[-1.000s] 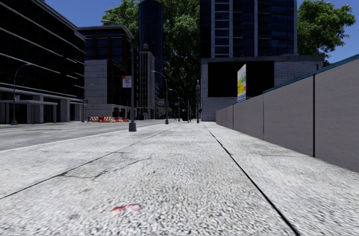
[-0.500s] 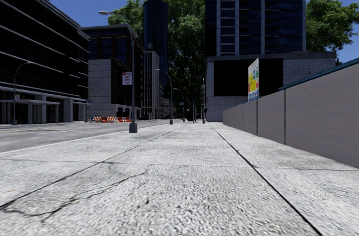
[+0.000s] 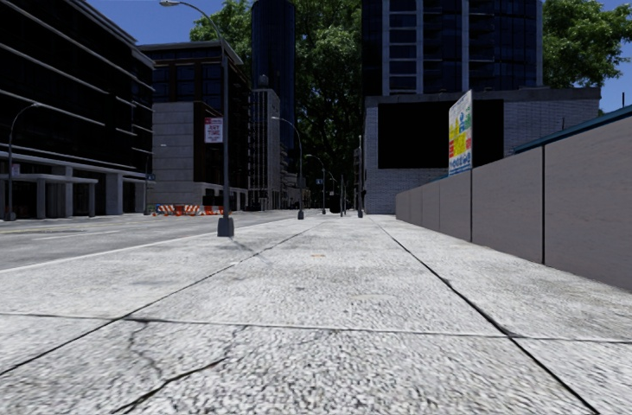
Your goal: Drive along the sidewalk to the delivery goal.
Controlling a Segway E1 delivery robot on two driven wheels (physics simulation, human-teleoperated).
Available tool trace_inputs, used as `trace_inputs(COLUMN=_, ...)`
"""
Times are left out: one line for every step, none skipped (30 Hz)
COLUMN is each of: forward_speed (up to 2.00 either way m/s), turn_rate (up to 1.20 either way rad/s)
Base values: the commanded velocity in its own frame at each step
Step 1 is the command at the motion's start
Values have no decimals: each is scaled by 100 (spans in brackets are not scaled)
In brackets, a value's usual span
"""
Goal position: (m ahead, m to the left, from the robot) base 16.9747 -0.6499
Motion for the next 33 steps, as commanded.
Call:
trace_inputs(forward_speed=200, turn_rate=0)
trace_inputs(forward_speed=200, turn_rate=0)
trace_inputs(forward_speed=200, turn_rate=0)
trace_inputs(forward_speed=200, turn_rate=0)
trace_inputs(forward_speed=200, turn_rate=0)
trace_inputs(forward_speed=200, turn_rate=0)
trace_inputs(forward_speed=200, turn_rate=0)
trace_inputs(forward_speed=200, turn_rate=0)
trace_inputs(forward_speed=200, turn_rate=0)
trace_inputs(forward_speed=200, turn_rate=0)
trace_inputs(forward_speed=200, turn_rate=0)
trace_inputs(forward_speed=200, turn_rate=0)
trace_inputs(forward_speed=200, turn_rate=0)
trace_inputs(forward_speed=200, turn_rate=0)
trace_inputs(forward_speed=200, turn_rate=0)
trace_inputs(forward_speed=200, turn_rate=0)
trace_inputs(forward_speed=200, turn_rate=0)
trace_inputs(forward_speed=200, turn_rate=0)
trace_inputs(forward_speed=200, turn_rate=0)
trace_inputs(forward_speed=200, turn_rate=0)
trace_inputs(forward_speed=200, turn_rate=0)
trace_inputs(forward_speed=200, turn_rate=0)
trace_inputs(forward_speed=200, turn_rate=0)
trace_inputs(forward_speed=200, turn_rate=0)
trace_inputs(forward_speed=200, turn_rate=0)
trace_inputs(forward_speed=200, turn_rate=0)
trace_inputs(forward_speed=200, turn_rate=0)
trace_inputs(forward_speed=200, turn_rate=0)
trace_inputs(forward_speed=200, turn_rate=0)
trace_inputs(forward_speed=200, turn_rate=0)
trace_inputs(forward_speed=200, turn_rate=0)
trace_inputs(forward_speed=200, turn_rate=0)
trace_inputs(forward_speed=200, turn_rate=0)
